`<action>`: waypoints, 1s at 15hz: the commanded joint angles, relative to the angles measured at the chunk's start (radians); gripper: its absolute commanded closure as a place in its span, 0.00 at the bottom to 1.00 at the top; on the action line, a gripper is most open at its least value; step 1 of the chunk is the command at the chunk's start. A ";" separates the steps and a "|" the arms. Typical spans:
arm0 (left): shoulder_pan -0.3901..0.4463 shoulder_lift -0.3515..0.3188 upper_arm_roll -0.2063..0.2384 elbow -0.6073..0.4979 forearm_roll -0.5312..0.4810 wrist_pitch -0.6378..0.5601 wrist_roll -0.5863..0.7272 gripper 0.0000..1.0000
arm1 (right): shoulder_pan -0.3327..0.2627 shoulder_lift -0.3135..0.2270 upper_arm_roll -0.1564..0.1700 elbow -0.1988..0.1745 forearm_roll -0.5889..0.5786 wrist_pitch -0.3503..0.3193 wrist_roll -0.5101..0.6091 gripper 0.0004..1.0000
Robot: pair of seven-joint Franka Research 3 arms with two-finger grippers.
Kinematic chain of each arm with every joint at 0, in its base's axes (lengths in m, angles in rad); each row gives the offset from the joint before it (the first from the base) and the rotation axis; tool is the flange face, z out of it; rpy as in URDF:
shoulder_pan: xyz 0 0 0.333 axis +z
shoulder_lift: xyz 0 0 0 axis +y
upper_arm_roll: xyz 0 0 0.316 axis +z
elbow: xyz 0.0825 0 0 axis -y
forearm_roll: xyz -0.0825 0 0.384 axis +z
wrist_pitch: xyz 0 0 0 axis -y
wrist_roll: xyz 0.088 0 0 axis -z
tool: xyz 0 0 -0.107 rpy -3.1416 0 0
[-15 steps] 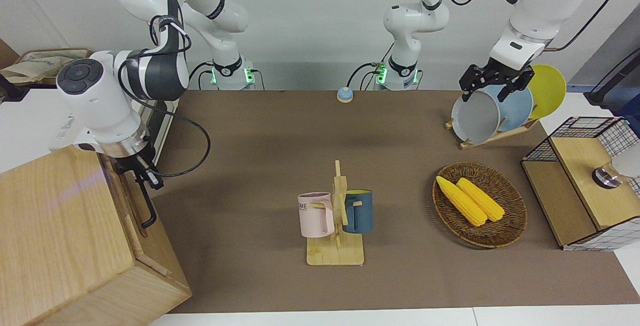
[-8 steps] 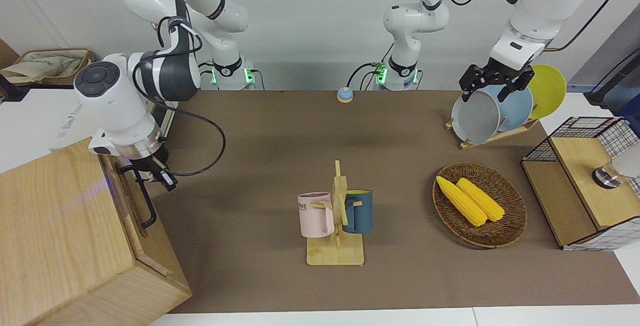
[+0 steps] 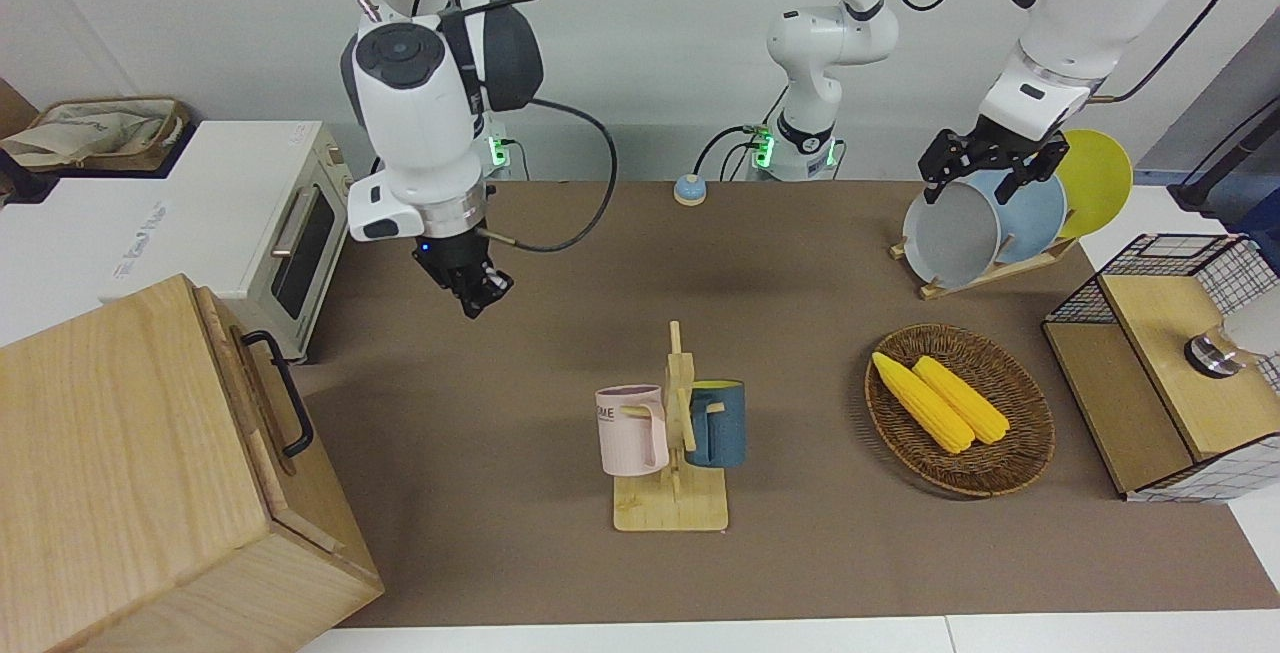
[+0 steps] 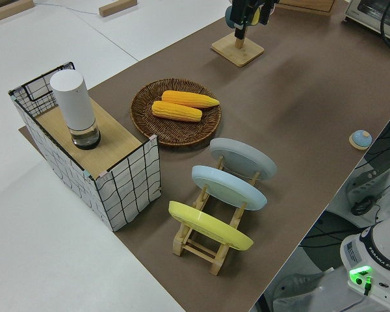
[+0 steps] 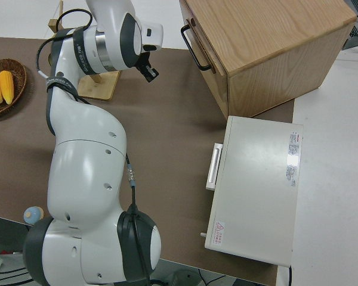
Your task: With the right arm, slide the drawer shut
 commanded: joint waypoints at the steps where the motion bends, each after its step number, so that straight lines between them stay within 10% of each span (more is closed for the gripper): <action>1: 0.005 0.011 -0.007 0.026 0.017 -0.020 0.010 0.01 | 0.013 -0.153 -0.006 -0.119 0.028 -0.031 -0.146 1.00; 5: 0.005 0.011 -0.007 0.026 0.017 -0.020 0.010 0.01 | 0.015 -0.252 -0.030 -0.185 0.080 -0.068 -0.307 1.00; 10: 0.005 0.011 -0.007 0.024 0.017 -0.020 0.010 0.01 | 0.026 -0.340 -0.151 -0.255 0.155 -0.070 -0.621 1.00; 15: 0.005 0.011 -0.007 0.026 0.017 -0.020 0.010 0.01 | 0.015 -0.336 -0.159 -0.246 0.131 -0.090 -0.685 1.00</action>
